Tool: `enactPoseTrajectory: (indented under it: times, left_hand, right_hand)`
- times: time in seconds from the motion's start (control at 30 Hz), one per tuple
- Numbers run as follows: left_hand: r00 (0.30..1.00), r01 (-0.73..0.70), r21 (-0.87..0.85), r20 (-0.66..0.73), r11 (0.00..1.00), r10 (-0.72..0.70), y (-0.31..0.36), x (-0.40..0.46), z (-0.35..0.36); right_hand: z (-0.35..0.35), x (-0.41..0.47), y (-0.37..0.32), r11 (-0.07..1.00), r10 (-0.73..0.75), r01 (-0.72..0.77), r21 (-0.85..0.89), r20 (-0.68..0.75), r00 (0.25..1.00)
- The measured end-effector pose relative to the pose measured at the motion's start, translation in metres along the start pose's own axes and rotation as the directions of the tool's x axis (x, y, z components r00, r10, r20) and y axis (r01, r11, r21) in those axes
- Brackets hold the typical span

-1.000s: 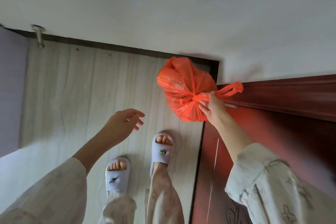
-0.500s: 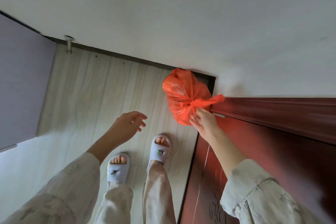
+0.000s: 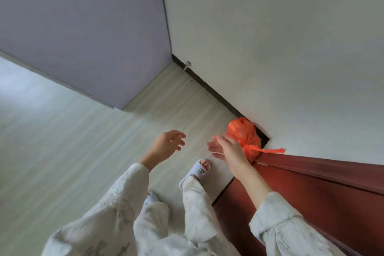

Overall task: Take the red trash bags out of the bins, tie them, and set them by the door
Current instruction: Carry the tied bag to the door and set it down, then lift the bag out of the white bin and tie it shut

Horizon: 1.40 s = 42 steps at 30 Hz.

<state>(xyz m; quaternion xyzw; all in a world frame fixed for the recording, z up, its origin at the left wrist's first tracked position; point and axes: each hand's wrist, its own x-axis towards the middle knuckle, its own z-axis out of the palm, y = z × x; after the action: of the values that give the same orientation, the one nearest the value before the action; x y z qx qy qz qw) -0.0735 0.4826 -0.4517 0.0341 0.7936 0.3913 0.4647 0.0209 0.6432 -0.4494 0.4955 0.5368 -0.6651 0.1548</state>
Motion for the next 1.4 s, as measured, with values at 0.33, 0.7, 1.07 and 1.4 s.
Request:
enactPoseTrajectory:
  times: [0.33,0.7,1.07,1.4]
  left_hand:
    - [0.864,-0.064,-0.448,-0.472,0.892,-0.175,-0.176,-0.228,-0.177]
    - [0.425,-0.322,-0.717,-0.693,0.618,-0.582,-0.381,-0.458,-0.272]
    - [0.163,-0.456,-0.757,-0.587,0.467,-0.793,-0.519,-0.547,-0.413]
    - [0.241,-0.449,-0.718,-0.671,0.532,-0.702,-0.600,-0.557,-0.649]
  right_hand:
    - [0.266,-0.125,0.000,0.734,-0.029,0.347,-0.584,0.483,0.875]
    - [0.594,-0.284,0.095,0.437,0.276,0.676,-0.593,0.804,0.527]
    - [0.873,-0.375,0.139,0.294,0.471,0.821,-0.489,0.822,0.321]
    - [1.094,-0.373,0.091,0.305,0.412,0.807,-0.506,0.834,0.367]
